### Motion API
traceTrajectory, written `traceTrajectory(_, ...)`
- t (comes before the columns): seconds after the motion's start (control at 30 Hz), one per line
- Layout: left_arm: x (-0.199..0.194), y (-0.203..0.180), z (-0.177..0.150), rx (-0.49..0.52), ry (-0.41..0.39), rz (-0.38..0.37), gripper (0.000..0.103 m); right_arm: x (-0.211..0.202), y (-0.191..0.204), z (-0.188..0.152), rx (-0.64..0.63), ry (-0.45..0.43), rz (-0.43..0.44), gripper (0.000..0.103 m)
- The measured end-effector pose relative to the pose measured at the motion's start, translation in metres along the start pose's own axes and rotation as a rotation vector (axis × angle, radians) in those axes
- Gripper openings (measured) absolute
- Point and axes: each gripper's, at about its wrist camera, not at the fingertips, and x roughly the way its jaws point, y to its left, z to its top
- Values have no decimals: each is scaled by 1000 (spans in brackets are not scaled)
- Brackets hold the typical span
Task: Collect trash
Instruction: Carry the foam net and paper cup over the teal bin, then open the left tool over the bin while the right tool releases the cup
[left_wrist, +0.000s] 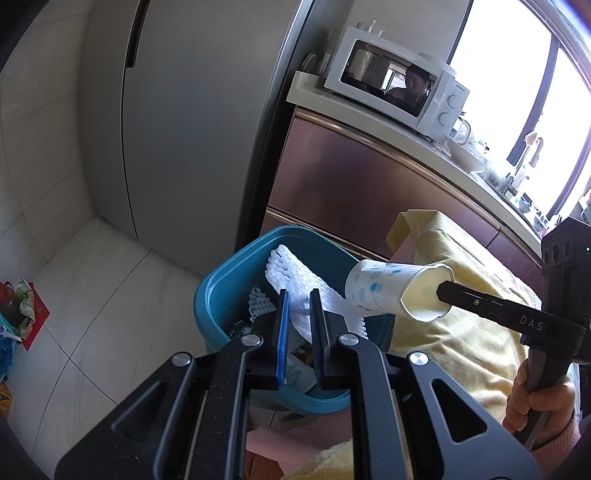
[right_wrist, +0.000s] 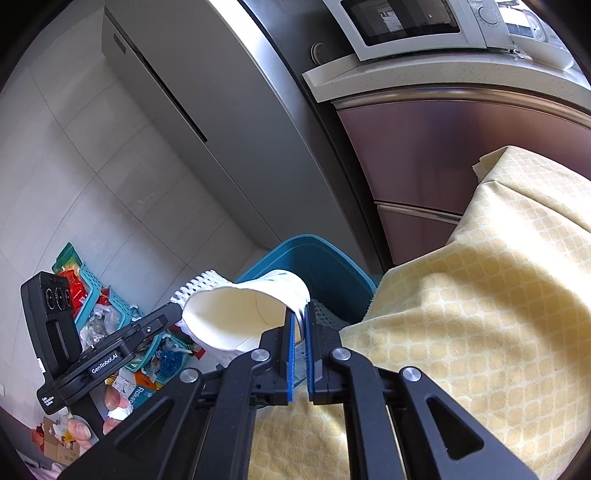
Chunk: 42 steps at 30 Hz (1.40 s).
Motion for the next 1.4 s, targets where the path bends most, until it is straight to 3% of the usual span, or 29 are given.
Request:
traceTrajectory(0.9,49,-5,-3,22,79,6,12,45,7,-4,-28,88,-41,7)
traceTrajectory(1.07,65,-4,-5,8,113,-24,12,43,4,-5,-8,72,-46,16)
traceTrajectory(1.17,74,-2,-8,-11,134,-44,25,40,1,-5,2,59,-52,25)
traceTrajectory(1.4,76,-1,-15,-30,139,-58,33,32,-3,-7,22,35,-37,34)
